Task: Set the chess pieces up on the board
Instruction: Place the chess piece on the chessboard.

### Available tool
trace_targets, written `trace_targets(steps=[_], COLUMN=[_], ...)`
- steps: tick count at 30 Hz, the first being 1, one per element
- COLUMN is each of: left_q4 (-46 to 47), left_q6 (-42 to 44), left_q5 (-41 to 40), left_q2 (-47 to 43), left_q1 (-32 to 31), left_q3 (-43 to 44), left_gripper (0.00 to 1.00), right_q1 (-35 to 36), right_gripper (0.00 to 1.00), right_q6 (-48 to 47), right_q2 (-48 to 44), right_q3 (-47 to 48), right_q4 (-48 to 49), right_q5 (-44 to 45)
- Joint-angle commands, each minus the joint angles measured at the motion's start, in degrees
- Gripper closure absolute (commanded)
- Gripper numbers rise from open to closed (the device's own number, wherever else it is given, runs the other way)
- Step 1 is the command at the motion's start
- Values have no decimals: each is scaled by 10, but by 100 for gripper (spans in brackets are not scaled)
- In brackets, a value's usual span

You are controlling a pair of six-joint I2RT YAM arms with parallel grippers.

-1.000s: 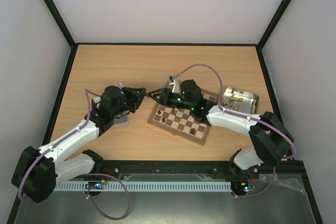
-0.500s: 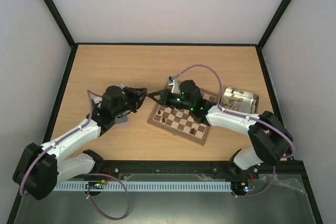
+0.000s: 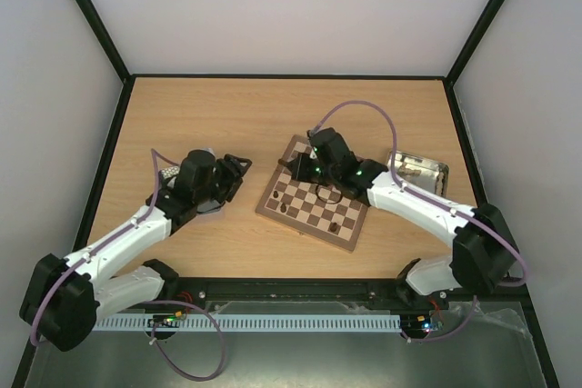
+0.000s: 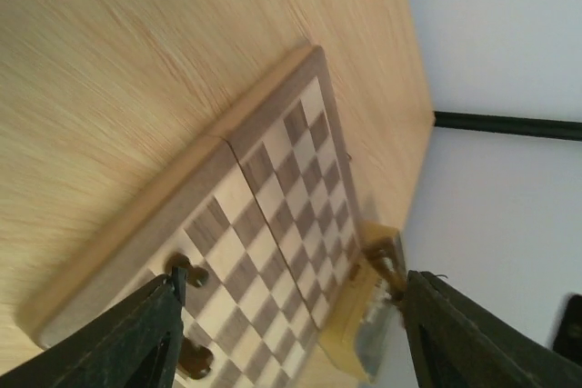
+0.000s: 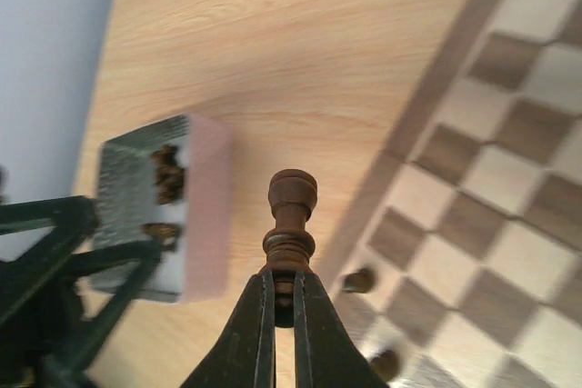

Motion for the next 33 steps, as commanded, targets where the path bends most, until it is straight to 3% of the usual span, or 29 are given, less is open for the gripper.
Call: trace_targets(steps=[1, 5, 11, 26, 30, 33], left_q4=[-124, -173, -180, -161, -160, -160], left_q6=[187, 277, 339, 376, 375, 373], left_q5=[-57, -92, -98, -55, -53, -55], left_q2=[-2, -1, -1, 32, 33, 33], left_q1=[12, 15, 23, 32, 33, 32], left_q3=[60, 91, 102, 98, 98, 97], left_gripper=[31, 31, 30, 30, 30, 30], right_q1=[-7, -8, -7, 3, 5, 6], right_gripper=[98, 98, 98, 97, 70, 61], right_q6=[-127, -158, -180, -204, -200, -190], right_q2=[-16, 1, 27, 96, 101, 95], right_q3=[69, 92, 121, 109, 113, 116], right_q4=[-271, -389, -481, -478, -475, -469], right_q5=[118, 136, 120, 75, 94, 118])
